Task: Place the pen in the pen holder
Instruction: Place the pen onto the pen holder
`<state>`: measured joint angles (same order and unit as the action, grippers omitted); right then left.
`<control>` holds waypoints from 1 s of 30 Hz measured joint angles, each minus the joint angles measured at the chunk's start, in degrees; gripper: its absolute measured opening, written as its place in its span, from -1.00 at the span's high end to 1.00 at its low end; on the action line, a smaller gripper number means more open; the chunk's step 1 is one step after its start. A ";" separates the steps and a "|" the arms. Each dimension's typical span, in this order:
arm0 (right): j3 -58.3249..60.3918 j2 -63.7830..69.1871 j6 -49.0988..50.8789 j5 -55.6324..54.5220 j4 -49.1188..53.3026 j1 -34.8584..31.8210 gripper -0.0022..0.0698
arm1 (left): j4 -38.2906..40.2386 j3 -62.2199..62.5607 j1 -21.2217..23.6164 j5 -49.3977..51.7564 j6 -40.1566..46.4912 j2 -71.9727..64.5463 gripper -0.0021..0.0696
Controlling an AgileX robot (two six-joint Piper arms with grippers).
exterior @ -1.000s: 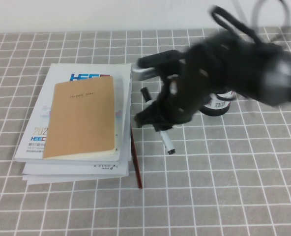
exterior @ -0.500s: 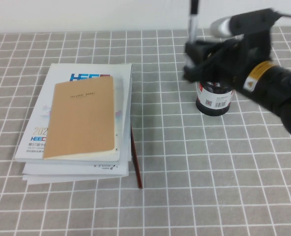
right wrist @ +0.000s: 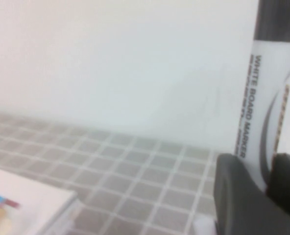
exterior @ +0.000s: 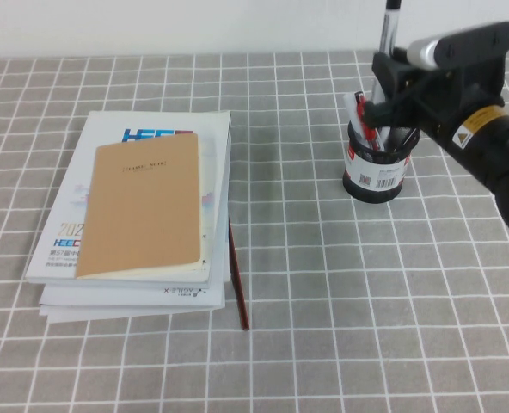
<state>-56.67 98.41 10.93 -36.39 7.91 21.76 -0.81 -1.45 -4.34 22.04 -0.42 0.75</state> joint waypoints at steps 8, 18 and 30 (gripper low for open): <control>0.00 5.99 -1.86 -1.37 -1.83 -1.77 0.69 | 0.00 0.00 0.00 0.00 0.00 0.00 0.96; 0.00 8.07 -2.84 -2.82 -2.56 -1.76 0.50 | 0.00 0.00 0.00 0.00 0.00 0.00 0.96; 0.82 2.89 -2.84 3.39 -2.58 -1.76 0.44 | 0.00 0.00 0.00 0.00 0.00 0.00 0.96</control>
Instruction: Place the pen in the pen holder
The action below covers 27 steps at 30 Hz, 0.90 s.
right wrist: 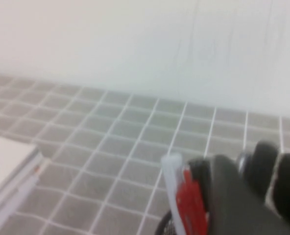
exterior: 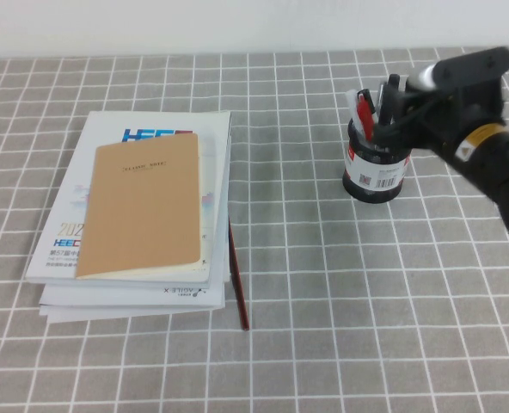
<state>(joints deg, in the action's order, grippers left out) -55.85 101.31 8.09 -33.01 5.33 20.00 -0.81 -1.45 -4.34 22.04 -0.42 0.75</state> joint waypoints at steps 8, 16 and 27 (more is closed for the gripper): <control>13.96 -19.14 0.00 -3.25 0.35 0.00 0.95 | 0.00 0.00 0.00 0.00 0.00 0.00 0.96; 24.36 -45.76 4.55 12.26 2.14 0.00 0.97 | 0.00 0.00 0.00 0.00 0.00 0.00 0.96; 29.75 -69.48 4.95 36.94 9.81 0.00 0.97 | 0.00 0.00 0.00 0.00 0.00 0.00 0.96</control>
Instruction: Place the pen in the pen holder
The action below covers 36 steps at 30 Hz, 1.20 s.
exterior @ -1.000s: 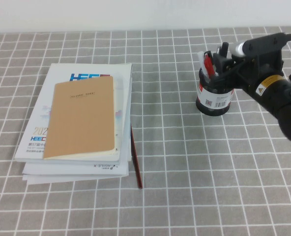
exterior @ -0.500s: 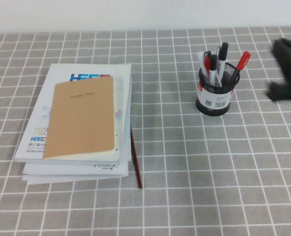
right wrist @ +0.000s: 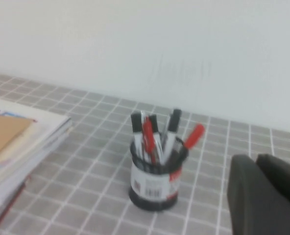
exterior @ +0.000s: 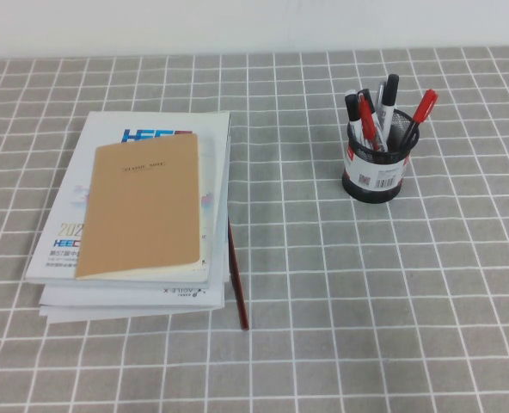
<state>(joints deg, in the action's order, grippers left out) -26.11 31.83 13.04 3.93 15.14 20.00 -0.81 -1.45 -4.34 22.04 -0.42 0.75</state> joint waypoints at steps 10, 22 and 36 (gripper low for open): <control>7.48 -10.33 0.00 8.16 1.76 -0.14 0.97 | 0.00 0.00 0.00 0.00 0.00 0.00 0.96; 23.68 -22.72 0.22 6.84 1.76 -13.87 0.97 | 0.00 0.00 0.00 0.00 0.00 0.00 0.96; 27.61 -26.62 -4.12 8.34 -6.83 -15.48 0.97 | 0.00 0.00 0.00 0.00 0.00 0.00 0.96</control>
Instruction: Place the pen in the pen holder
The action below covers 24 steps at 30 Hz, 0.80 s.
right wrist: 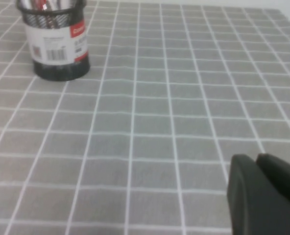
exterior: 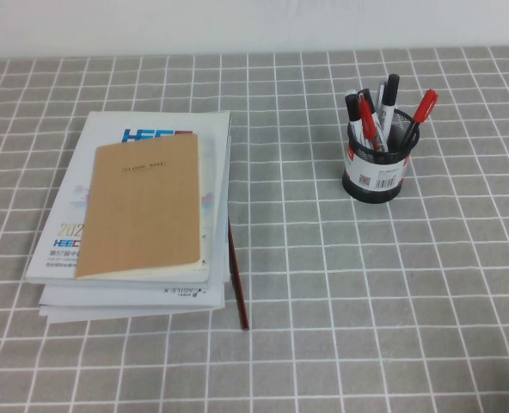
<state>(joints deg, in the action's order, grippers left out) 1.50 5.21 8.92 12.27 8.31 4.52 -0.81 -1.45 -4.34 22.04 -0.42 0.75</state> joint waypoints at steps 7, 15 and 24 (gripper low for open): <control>0.03 -5.59 -12.33 8.40 -11.11 -4.38 0.97 | 0.00 0.00 0.00 0.00 0.00 0.00 0.96; 0.03 -5.63 -13.05 8.97 -11.69 -5.27 0.97 | 0.00 0.00 0.00 0.00 0.00 0.00 0.96; 0.03 -5.63 -13.05 9.29 -13.27 -1.11 0.97 | 0.00 0.00 0.00 0.00 0.00 0.00 0.96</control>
<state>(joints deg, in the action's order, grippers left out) 1.53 -0.42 -4.14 21.56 -4.96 3.41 -0.81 -1.45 -4.34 22.04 -0.42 0.75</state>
